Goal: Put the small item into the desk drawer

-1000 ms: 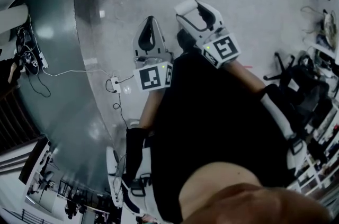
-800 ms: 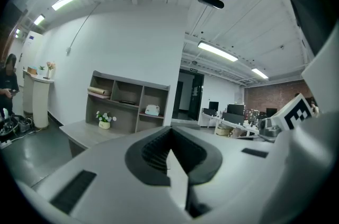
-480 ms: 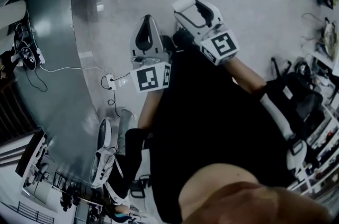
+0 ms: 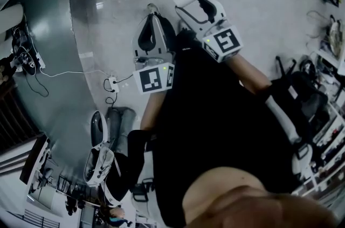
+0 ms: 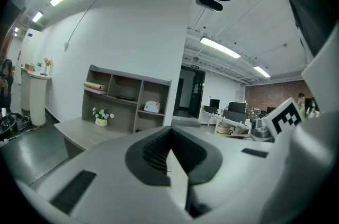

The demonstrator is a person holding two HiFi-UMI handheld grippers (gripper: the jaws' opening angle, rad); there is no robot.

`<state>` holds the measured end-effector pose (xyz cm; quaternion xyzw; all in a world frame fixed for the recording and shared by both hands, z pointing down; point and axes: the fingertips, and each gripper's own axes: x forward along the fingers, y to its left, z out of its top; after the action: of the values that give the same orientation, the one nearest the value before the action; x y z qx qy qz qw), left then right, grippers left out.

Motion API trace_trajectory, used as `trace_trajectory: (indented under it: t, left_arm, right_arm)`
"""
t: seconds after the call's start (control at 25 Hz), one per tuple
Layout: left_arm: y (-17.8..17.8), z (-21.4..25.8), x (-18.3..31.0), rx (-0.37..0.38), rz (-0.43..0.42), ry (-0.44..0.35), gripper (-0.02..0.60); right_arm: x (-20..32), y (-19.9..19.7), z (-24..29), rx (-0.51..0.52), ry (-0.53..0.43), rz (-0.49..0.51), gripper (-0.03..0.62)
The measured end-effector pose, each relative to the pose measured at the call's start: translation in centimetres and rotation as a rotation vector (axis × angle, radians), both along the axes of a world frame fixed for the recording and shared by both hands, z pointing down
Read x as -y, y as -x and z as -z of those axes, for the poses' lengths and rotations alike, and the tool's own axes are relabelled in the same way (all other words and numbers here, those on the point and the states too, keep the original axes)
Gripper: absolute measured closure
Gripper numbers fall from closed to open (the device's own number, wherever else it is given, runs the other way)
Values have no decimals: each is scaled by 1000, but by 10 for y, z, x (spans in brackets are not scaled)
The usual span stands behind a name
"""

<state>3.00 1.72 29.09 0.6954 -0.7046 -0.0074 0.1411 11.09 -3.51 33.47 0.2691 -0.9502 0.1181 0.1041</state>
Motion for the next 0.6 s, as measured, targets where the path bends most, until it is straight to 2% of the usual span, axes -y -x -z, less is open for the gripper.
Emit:
trace_trajectory:
  t: [0.48,0.6]
  left_arm:
    - [60,-21,52,-12,-37,31,589]
    - [74,-26,65,-34,-36,37,589]
  right_arm:
    - [49,56,-24,-37,30,-34,338]
    - [58,70,-35,-51,49,-44,339]
